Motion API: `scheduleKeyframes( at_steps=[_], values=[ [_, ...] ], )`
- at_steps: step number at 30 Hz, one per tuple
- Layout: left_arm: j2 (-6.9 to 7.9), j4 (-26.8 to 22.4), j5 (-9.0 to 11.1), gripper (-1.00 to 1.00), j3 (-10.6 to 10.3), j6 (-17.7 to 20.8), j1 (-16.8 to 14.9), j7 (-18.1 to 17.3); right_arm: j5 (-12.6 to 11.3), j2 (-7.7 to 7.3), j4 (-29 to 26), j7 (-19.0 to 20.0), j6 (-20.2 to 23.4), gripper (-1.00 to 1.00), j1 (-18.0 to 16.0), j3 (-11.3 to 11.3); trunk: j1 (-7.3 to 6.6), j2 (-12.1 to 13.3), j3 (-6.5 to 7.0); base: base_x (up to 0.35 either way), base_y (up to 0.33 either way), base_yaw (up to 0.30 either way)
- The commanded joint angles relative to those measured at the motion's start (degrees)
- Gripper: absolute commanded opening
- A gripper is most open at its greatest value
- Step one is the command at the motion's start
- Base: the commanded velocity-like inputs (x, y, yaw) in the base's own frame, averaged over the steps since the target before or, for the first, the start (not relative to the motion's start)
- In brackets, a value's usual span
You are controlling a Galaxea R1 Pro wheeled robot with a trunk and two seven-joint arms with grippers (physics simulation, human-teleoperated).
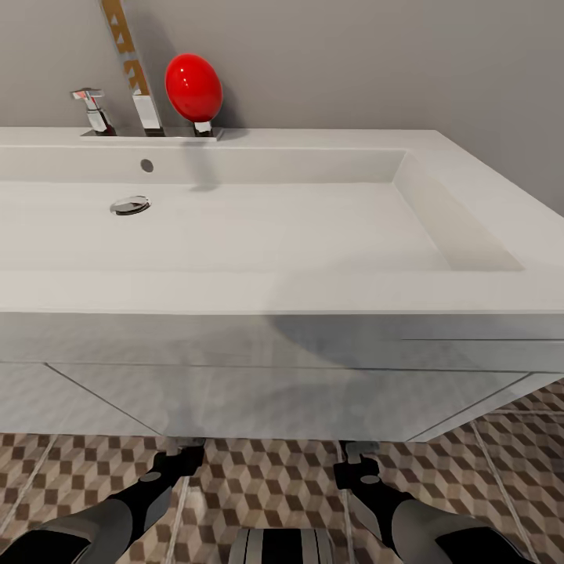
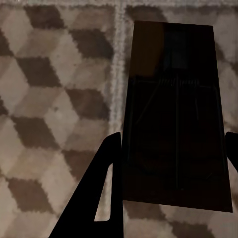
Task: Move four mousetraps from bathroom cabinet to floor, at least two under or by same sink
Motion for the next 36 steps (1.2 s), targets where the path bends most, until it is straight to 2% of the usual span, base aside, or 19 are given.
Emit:
scheduleKeyframes(
  at_steps=[1, 36],
  values=[
    [0.00, 0.03, 0.38, -1.00, -0.51, -0.19, -0.02, 0.20, 0.01, 0.02, 0.14, -0.18, -0.19, -1.00, -0.05, 0.38, -0.01, -0.01, -0.04, 0.000, 0.000, 0.000],
    [-0.08, 0.00, 0.28, -1.00, -0.51, -0.33, -0.02, 0.20, -0.01, -0.14, 0.14, -0.18, -0.19, -1.00, -0.05, 0.38, -0.01, -0.01, -0.04, 0.011, 0.000, 0.000]
  ],
)
